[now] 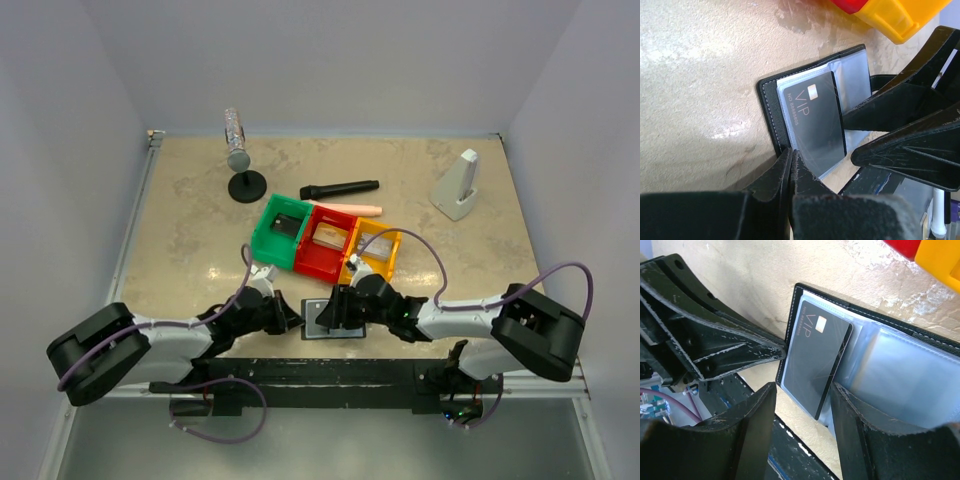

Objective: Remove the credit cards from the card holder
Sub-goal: Remove the credit card from the card holder.

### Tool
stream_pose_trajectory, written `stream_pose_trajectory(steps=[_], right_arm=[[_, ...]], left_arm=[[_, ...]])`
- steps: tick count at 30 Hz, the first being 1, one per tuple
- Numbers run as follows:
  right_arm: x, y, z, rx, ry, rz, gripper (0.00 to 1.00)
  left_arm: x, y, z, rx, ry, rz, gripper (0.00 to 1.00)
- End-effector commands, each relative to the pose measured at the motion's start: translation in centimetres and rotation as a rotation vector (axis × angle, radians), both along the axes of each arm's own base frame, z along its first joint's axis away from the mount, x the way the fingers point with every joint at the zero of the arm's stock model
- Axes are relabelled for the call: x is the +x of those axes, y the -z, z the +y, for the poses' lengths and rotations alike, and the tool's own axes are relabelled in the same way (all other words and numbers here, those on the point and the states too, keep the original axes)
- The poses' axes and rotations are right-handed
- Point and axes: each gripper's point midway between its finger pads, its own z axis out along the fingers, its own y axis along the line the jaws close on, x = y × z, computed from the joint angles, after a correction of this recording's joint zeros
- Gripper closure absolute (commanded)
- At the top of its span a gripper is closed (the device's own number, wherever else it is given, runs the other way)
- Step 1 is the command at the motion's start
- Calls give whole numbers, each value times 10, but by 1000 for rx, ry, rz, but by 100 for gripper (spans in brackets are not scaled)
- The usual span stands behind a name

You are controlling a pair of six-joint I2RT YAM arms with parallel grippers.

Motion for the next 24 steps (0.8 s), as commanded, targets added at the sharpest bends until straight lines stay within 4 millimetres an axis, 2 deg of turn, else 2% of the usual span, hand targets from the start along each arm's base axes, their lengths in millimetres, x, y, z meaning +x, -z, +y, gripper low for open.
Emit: stream_pose_trajectory(steps=[1, 15, 24], right_arm=[[6, -30, 15, 94, -22, -67, 48], [0, -37, 32, 181, -77, -50, 49], [1, -45, 32, 228, -69, -70, 49]], left_arm=[[5, -7, -8, -26, 18, -32, 100], [-1, 5, -10, -40, 35, -6, 100], [-4, 4, -13, -74, 50, -6, 100]])
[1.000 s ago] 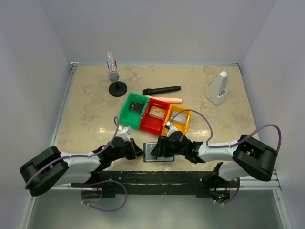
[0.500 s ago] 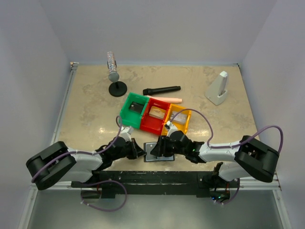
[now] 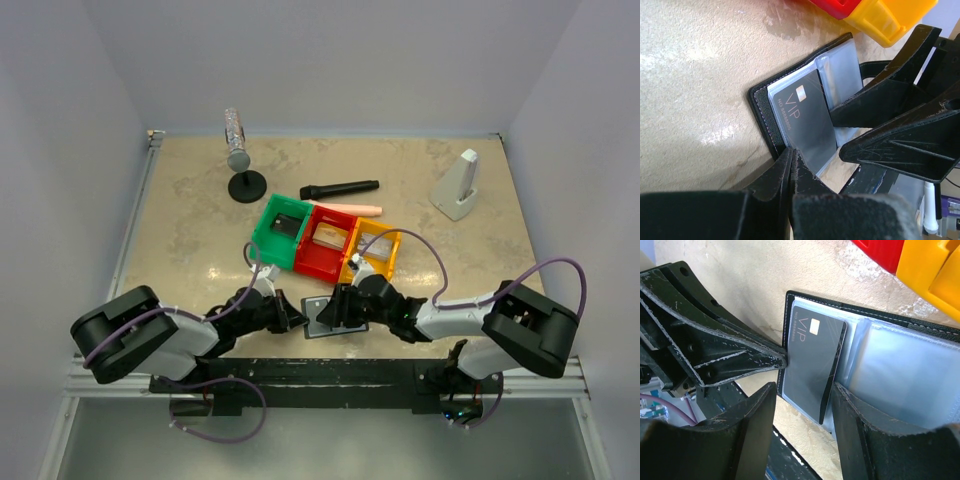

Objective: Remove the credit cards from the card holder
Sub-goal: Remove the credit card from the card holder.

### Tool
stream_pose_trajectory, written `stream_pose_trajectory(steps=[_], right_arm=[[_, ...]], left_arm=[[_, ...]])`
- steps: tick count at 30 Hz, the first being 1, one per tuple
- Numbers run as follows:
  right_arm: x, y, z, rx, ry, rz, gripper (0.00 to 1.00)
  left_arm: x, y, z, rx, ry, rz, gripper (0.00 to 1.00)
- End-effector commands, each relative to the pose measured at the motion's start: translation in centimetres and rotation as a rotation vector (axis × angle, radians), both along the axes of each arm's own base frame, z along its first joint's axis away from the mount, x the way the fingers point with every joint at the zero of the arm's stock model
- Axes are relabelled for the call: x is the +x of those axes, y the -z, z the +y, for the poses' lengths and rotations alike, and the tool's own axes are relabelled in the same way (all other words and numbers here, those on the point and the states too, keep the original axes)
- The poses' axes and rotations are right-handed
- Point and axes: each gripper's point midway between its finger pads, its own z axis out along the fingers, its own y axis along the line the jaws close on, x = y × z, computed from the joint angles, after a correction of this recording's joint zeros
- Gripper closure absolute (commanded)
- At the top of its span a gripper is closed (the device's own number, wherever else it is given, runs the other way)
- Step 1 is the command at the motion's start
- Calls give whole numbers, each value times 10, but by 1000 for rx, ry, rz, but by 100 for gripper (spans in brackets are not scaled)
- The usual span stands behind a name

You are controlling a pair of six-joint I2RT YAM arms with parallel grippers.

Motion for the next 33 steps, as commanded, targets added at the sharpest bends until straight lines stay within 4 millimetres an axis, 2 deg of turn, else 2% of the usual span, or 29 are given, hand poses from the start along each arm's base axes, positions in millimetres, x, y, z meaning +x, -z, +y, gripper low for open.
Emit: stream_pose_trajectory(steps=[1, 20, 33], right_arm=[[-5, -48, 30, 196, -78, -56, 49], [-11, -54, 31, 242, -101, -63, 49], [-18, -62, 42, 296, -170, -68, 53]], left_arm=[[-7, 2, -2, -5, 31, 10, 100], [-4, 0, 5, 15, 2, -5, 100], [-4, -2, 1, -8, 12, -11, 100]])
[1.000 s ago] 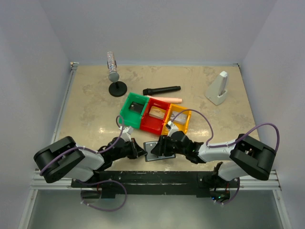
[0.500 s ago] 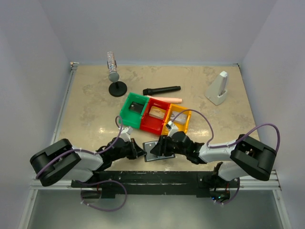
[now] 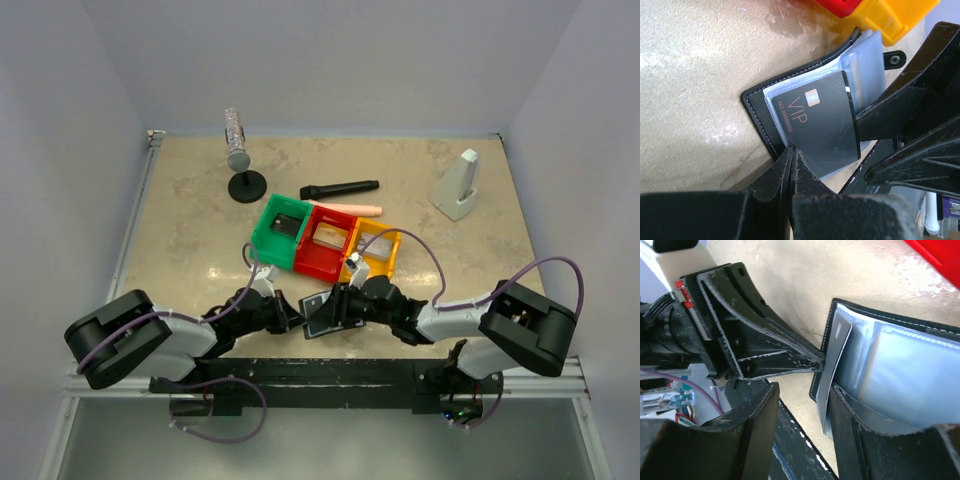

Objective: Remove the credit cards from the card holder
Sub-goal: Remove the credit card from the card holder.

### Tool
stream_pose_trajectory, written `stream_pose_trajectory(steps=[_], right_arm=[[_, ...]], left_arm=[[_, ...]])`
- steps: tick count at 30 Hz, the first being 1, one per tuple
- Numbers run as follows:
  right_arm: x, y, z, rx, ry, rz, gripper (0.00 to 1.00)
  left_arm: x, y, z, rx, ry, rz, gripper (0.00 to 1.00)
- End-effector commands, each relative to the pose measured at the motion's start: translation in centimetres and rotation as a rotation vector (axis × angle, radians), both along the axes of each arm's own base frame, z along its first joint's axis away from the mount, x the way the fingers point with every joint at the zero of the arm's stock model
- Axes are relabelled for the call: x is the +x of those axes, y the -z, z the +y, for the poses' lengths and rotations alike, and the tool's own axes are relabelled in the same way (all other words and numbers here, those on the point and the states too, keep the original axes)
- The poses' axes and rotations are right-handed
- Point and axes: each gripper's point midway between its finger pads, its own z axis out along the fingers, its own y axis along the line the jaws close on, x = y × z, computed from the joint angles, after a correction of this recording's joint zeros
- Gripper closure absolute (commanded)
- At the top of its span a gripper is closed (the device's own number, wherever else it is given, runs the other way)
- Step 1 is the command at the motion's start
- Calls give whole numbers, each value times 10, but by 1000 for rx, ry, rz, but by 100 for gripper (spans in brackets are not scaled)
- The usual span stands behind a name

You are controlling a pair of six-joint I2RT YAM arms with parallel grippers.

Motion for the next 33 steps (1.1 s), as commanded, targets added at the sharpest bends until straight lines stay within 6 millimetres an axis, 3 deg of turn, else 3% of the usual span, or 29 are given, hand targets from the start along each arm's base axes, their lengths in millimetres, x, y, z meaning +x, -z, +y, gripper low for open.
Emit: stream_pose_trajectory(steps=[1, 16, 25, 33], right_arm=[[-14, -40, 28, 157, -123, -30, 53], [-12, -26, 32, 66, -129, 24, 51], [-11, -22, 36, 41, -133, 44, 52], [-12, -20, 29, 16, -121, 43, 52]], left_arm=[[-4, -1, -2, -18, 18, -10, 100], [-3, -10, -4, -45, 24, -35, 100], [-4, -13, -5, -59, 34, -43, 93], [-3, -13, -1, -45, 14, -46, 79]])
